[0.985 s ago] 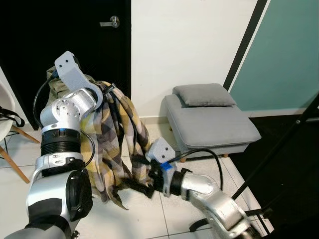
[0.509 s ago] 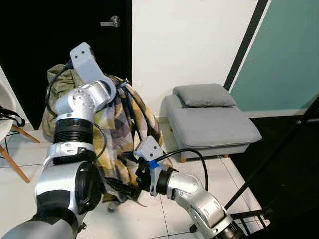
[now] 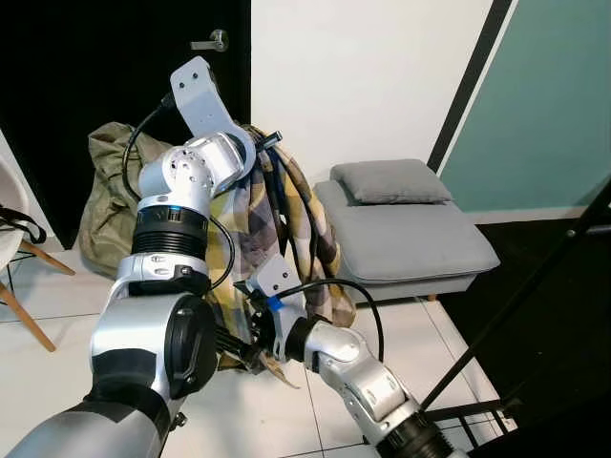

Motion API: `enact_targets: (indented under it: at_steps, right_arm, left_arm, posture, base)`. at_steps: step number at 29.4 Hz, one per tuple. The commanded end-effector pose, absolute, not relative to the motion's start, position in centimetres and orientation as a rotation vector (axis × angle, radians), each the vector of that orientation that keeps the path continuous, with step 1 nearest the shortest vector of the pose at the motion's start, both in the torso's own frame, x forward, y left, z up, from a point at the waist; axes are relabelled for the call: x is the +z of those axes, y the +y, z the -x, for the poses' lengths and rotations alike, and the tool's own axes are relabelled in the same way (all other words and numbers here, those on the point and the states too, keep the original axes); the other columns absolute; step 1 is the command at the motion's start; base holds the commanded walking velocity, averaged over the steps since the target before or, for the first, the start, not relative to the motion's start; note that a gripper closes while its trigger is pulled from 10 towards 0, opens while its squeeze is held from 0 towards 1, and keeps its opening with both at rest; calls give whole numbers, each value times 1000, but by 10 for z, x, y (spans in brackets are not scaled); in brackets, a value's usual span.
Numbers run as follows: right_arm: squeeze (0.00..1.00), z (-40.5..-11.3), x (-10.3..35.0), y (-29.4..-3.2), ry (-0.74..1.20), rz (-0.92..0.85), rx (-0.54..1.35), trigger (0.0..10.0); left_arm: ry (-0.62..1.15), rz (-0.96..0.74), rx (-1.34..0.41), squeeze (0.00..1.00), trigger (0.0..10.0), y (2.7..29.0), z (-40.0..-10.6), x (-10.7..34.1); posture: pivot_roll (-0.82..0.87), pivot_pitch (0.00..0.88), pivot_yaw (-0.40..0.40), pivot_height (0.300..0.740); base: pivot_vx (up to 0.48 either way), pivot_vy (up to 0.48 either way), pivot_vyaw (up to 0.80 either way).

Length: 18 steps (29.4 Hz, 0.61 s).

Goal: Hang hanger

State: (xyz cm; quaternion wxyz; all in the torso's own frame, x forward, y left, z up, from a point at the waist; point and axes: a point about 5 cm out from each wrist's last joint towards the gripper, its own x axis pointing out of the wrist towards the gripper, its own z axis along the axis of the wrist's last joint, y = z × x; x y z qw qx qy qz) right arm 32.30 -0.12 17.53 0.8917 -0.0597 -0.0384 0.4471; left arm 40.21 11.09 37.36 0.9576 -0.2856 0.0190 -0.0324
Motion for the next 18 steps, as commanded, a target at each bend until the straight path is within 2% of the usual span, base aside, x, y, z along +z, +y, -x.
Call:
enact_targets:
  at_steps: [1, 8, 12, 18]
  right_arm:
    - [0, -328, 177, -6, -93, 126, 872, 10000]
    - [0, -328, 177, -6, -93, 126, 872, 10000]
    - [0, -360, 180, -34, -103, 167, 559, 10000]
    - [0, -368, 182, -40, -111, 163, 496, 10000]
  left_arm:
    - [-8, 588, -95, 0, 0, 107, -396, 390]
    - [-8, 588, -95, 0, 0, 107, -396, 390]
    - [-2, 580, -132, 0, 0, 111, -394, 391]
    - [14, 594, -145, 0, 0, 110, -393, 389]
  posture:
    - [68, 172, -43, 740]
    - [68, 172, -43, 740]
    - [67, 170, -42, 740]
    - [67, 178, -47, 740]
  base:
    - [0, 0, 0]
    - [0, 0, 0]
    - [0, 0, 0]
    - [0, 0, 0]
